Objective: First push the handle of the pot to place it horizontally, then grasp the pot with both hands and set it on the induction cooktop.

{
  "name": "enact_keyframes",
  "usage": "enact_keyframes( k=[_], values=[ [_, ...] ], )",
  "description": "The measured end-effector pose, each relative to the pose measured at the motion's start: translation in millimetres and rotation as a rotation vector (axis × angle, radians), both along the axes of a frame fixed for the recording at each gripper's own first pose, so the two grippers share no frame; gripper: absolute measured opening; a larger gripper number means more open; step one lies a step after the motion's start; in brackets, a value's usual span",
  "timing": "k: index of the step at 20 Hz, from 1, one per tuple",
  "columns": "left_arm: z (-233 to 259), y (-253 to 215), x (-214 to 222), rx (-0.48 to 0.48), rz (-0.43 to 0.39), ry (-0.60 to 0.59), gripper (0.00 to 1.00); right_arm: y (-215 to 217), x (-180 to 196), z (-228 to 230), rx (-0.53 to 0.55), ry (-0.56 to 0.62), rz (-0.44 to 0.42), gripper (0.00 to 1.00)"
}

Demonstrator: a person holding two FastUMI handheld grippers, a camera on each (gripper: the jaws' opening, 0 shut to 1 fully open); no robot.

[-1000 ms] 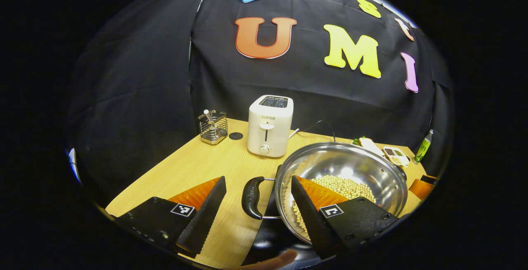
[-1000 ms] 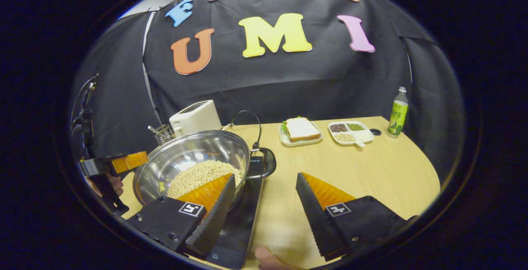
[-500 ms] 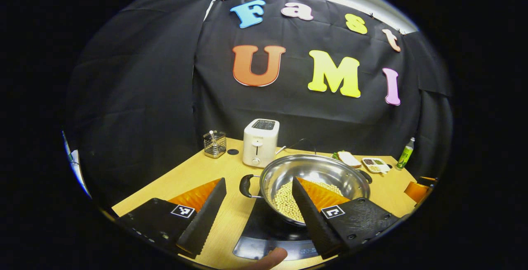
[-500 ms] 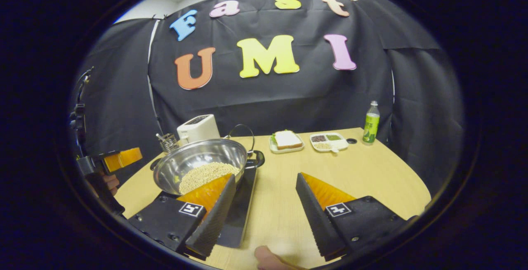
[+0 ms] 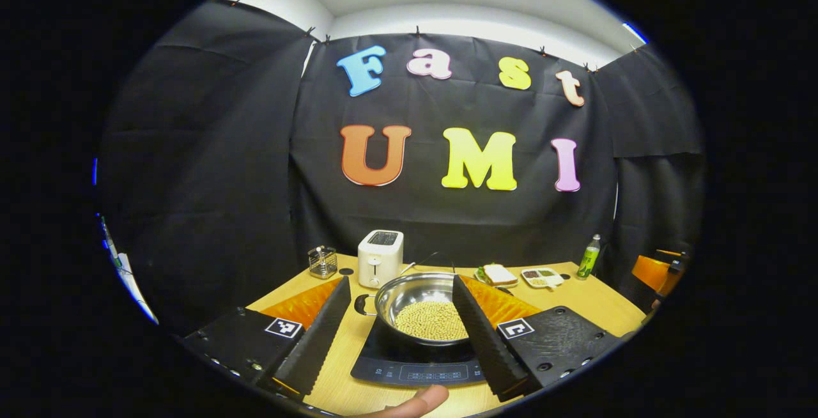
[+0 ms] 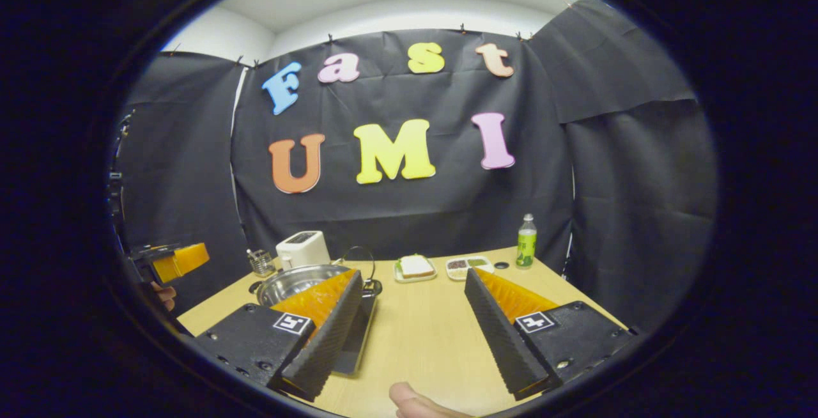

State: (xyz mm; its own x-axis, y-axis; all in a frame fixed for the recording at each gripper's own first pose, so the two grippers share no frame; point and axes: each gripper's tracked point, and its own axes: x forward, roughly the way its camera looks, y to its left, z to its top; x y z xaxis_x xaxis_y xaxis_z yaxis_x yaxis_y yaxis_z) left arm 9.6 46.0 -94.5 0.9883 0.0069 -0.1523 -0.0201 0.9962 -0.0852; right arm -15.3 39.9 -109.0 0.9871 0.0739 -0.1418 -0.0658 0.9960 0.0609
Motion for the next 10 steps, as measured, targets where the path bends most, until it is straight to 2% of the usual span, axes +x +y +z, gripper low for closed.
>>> enact_keyframes(
  k=[1, 2, 6, 10],
  values=[
    [9.0, -5.0, -7.7, -0.001, -0.011, -0.011, 0.95, -7.4, -6.8, 9.3, 0.009, -0.014, -0.011, 1.0],
    [18.8, -9.2, -15.7, 0.003, -0.023, -0.028, 0.95, -13.4, -13.7, 17.4, 0.017, -0.031, -0.018, 0.96],
    [53.1, -16.9, -45.2, 0.019, -0.039, -0.091, 0.95, -49.6, -41.5, 51.8, 0.003, -0.115, -0.063, 0.96],
    [70.7, -17.4, -71.8, 0.054, -0.027, -0.12, 0.95, -81.0, -69.8, 73.5, -0.022, -0.146, -0.12, 0.96]
  ],
)
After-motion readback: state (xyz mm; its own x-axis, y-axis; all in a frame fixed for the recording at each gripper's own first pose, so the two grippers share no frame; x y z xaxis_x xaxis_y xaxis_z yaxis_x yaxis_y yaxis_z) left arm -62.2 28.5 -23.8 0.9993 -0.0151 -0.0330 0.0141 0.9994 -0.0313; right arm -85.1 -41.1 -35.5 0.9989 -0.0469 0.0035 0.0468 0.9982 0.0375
